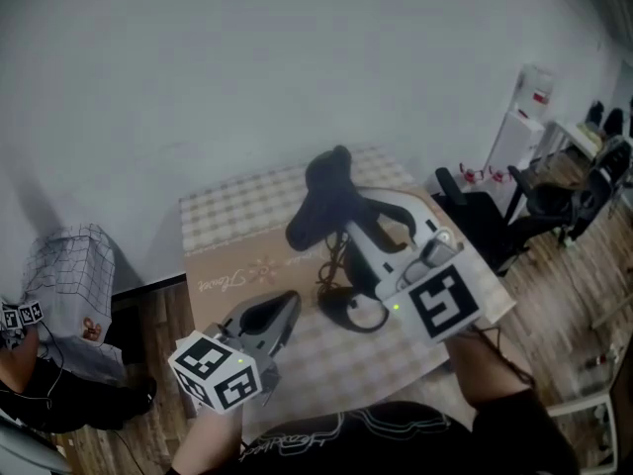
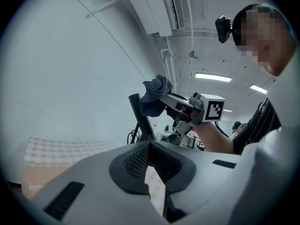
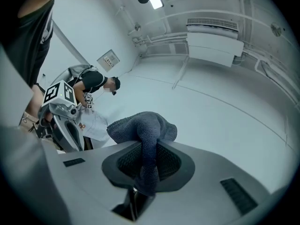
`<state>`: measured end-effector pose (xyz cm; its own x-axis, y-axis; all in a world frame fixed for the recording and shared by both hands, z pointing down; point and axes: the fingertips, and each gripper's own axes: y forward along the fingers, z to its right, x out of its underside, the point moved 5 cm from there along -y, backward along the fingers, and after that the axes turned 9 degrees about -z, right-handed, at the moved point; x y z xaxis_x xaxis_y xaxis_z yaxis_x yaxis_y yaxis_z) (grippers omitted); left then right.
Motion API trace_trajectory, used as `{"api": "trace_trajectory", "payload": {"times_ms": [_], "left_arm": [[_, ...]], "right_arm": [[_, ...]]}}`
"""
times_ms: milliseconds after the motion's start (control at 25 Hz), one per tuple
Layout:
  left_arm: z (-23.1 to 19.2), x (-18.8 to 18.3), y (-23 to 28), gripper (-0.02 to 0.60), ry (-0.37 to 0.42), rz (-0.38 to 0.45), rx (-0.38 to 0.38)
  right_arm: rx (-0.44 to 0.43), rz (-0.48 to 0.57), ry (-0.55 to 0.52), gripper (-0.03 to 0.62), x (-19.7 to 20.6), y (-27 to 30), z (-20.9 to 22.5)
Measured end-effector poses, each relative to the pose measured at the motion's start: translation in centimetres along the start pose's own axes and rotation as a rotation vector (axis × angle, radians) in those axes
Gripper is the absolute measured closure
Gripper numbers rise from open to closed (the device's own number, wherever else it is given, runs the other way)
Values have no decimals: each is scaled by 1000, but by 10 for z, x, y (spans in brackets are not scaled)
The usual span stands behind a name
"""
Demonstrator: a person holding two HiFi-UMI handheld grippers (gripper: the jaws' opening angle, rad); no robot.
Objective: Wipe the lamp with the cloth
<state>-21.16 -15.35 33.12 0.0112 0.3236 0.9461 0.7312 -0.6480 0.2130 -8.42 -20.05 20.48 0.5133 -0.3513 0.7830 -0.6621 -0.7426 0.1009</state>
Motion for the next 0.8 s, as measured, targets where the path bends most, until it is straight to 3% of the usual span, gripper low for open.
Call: {"api": "trace_trajectory", "payload": {"times_ms": [280,480,800], "left_arm": [[-41,-12,5,583,-30,-16,33],[-50,5,4,581,-24,-11,59],[-66,3,11,581,-34,-29,89]], "right_arm": [[36,-77,-63,537,1,52,14],[45,-125,-67,537,21,59,-3],[80,-197,-52,537,39,71,0]]}}
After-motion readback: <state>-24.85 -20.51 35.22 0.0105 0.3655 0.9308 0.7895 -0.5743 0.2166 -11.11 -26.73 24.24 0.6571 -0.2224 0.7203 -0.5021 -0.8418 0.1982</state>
